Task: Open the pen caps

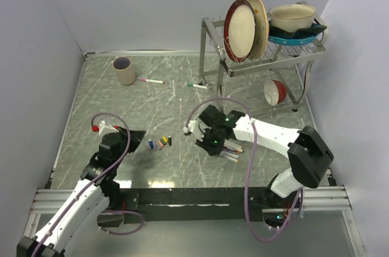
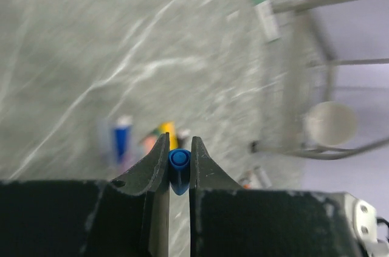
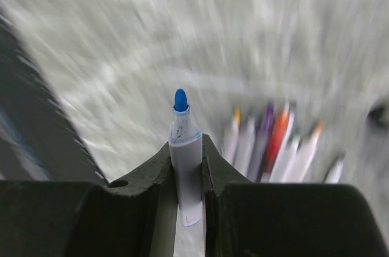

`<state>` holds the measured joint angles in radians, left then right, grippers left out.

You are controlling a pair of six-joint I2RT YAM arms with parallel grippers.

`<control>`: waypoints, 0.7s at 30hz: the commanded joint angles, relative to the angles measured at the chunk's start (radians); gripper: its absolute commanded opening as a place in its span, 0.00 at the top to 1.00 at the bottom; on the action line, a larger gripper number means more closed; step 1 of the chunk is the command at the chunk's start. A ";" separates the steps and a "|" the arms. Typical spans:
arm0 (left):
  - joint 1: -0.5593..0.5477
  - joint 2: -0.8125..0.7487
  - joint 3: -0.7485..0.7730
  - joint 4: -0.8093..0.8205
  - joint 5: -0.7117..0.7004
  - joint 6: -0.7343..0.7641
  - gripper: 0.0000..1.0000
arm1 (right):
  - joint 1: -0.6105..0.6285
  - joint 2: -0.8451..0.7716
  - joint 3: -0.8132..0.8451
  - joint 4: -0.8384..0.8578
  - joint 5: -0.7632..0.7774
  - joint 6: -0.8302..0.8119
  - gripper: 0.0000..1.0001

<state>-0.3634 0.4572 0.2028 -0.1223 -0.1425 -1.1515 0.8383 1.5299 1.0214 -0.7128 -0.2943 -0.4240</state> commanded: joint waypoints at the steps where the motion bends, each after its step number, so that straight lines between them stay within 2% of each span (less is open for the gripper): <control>1: 0.004 0.064 0.032 -0.197 0.055 -0.056 0.99 | -0.025 -0.070 -0.107 0.064 0.224 -0.048 0.96; 8: 0.004 0.222 0.073 -0.255 0.021 -0.060 0.99 | -0.059 -0.053 -0.116 0.064 0.239 -0.052 0.92; 12: 0.004 0.258 0.067 -0.247 -0.002 -0.079 0.99 | -0.059 -0.048 -0.124 0.072 0.261 -0.048 0.83; 21: 0.004 0.350 0.067 -0.194 0.001 -0.073 0.82 | -0.059 -0.007 -0.129 0.085 0.322 -0.038 0.71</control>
<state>-0.3634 0.7792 0.2432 -0.3370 -0.1261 -1.2247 0.7807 1.5085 0.8955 -0.6579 -0.0181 -0.4629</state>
